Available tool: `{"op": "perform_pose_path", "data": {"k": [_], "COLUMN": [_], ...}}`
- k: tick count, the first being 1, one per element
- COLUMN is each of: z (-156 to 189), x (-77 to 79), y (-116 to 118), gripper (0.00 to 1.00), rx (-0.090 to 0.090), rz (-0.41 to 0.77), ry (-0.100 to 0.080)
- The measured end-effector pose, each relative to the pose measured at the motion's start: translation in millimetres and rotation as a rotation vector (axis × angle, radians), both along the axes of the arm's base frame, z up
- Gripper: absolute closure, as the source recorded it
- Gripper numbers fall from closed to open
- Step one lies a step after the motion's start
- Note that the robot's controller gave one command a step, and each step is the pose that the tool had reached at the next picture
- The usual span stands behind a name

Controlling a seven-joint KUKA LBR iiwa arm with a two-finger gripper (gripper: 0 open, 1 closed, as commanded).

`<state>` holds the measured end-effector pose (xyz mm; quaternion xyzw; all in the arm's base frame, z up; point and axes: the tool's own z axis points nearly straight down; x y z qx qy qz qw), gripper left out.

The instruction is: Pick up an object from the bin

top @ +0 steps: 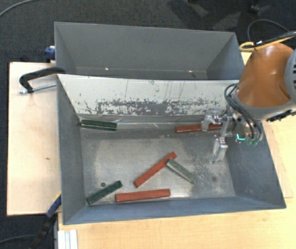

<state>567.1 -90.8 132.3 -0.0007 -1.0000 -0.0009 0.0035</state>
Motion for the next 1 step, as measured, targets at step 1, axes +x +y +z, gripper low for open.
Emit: {"op": "perform_pose_path", "data": {"k": [1], "z": [-45.7], "x": [12.1], "y": [73.3], "gripper": [0.0], "rx": [0.002], "rz": [-0.083], "ry": [-0.003]}}
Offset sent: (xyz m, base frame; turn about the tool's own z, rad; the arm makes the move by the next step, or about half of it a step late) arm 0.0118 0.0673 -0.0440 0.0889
